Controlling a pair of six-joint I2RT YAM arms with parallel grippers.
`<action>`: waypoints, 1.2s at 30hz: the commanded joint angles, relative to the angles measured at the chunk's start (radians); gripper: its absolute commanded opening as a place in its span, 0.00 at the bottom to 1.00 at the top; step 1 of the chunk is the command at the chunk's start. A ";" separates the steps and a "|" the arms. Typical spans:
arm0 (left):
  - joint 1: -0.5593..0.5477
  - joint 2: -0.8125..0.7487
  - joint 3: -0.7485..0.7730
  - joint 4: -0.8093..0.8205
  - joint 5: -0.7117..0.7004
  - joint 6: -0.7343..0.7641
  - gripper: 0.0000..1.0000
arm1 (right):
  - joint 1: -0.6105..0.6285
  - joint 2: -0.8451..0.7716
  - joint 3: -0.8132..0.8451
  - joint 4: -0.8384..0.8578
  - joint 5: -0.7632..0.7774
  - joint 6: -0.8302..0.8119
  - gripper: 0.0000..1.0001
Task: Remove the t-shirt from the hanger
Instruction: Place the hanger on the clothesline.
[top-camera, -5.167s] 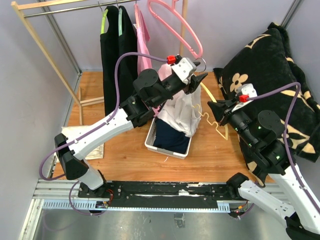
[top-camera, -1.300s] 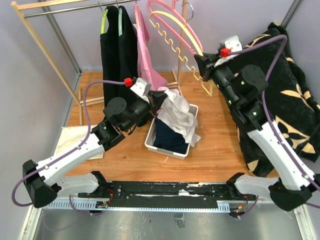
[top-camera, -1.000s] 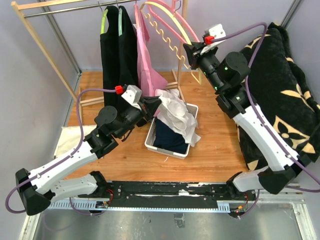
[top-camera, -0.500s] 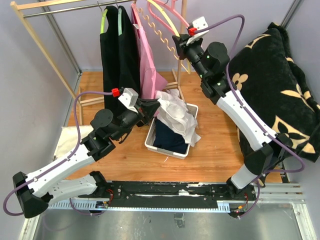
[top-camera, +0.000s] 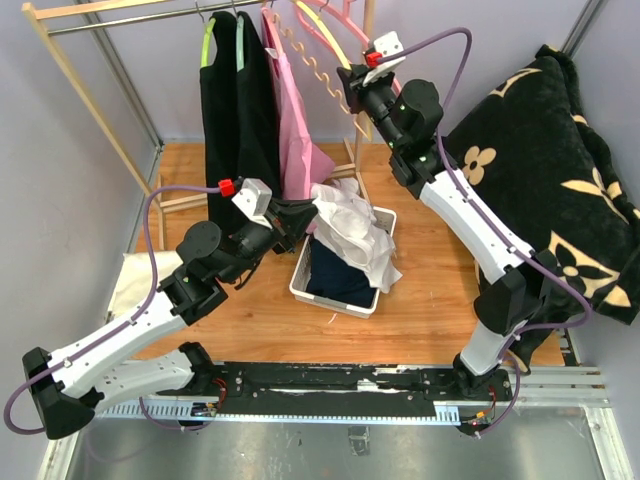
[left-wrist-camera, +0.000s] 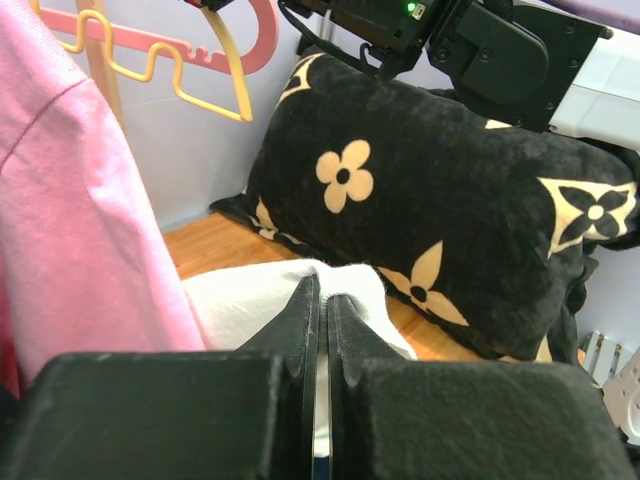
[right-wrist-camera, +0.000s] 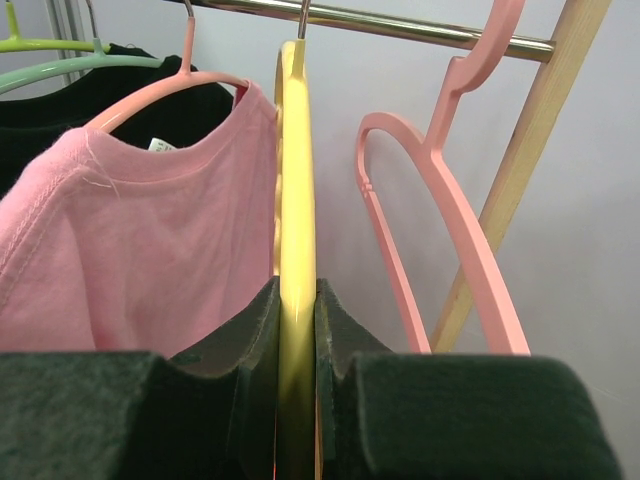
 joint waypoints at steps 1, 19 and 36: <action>-0.007 -0.020 -0.006 0.032 0.002 0.000 0.01 | -0.011 0.008 0.063 0.118 0.006 0.019 0.01; -0.007 -0.022 -0.009 0.027 -0.010 -0.001 0.01 | -0.020 0.116 0.198 0.105 0.028 0.005 0.01; -0.007 -0.016 -0.002 0.027 -0.013 0.000 0.01 | -0.034 0.219 0.310 0.054 0.027 0.015 0.01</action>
